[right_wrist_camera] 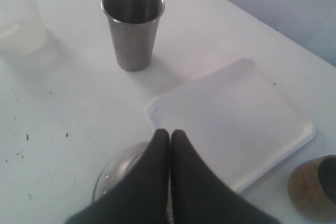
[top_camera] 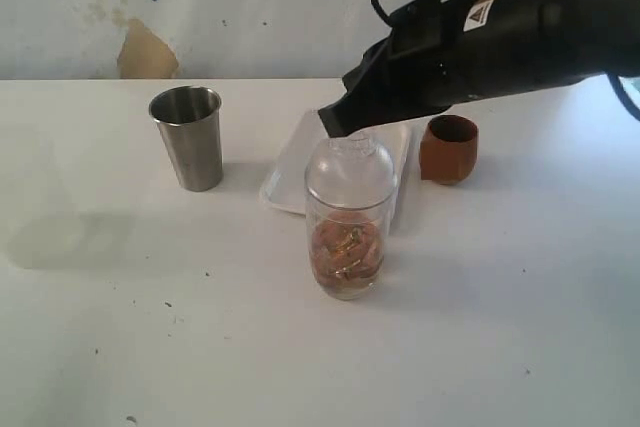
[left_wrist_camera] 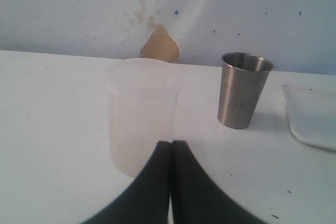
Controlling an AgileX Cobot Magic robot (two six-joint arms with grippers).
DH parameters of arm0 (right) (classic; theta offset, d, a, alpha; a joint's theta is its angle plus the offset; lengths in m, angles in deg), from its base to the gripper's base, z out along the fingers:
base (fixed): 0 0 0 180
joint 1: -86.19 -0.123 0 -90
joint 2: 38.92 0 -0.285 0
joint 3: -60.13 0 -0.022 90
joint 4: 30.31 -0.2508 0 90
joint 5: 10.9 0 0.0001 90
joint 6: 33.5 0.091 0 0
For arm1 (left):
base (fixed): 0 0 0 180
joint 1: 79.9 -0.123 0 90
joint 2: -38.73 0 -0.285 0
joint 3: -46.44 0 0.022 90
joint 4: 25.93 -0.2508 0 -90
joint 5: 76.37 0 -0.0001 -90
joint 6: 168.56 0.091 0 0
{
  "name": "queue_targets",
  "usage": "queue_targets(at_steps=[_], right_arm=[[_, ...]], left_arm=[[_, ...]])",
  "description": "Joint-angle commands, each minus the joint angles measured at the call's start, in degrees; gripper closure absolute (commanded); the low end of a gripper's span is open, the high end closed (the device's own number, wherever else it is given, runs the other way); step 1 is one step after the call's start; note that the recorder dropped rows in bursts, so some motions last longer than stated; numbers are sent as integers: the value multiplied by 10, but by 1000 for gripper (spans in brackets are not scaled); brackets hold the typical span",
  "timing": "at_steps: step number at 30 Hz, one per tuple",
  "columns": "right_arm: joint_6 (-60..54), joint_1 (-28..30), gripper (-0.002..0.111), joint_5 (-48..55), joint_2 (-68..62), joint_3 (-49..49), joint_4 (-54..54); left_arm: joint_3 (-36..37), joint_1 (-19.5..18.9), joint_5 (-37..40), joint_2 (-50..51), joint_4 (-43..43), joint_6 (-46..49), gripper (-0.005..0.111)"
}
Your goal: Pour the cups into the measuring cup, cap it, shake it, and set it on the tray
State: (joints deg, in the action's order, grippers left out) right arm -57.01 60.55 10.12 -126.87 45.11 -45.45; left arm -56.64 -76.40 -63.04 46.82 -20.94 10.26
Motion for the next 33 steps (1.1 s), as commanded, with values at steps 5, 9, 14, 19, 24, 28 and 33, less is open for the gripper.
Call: queue_targets(at_steps=[5, 9, 14, 19, 24, 28, 33], right_arm=[[-4, 5, 108, 11, -1, -1, 0], [-3, 5, 108, 12, -14, -1, 0], [-3, 5, 108, 21, -28, -1, 0], [-3, 5, 108, 33, -40, -1, 0], [-3, 5, 108, 32, -43, -1, 0], [-3, 5, 108, 29, -41, 0, 0], [-3, 5, 108, 25, -28, 0, 0]], left_arm=[[3, -2, -4, -3, -2, 0, 107], [3, -2, -4, -3, -2, 0, 107], [3, -2, -4, -3, -2, 0, 107], [3, -2, -4, -3, -2, 0, 107], [3, -2, -4, -3, -2, 0, 107], [3, -2, -4, -3, -2, 0, 107], [3, -2, -4, -3, -2, 0, 107]])
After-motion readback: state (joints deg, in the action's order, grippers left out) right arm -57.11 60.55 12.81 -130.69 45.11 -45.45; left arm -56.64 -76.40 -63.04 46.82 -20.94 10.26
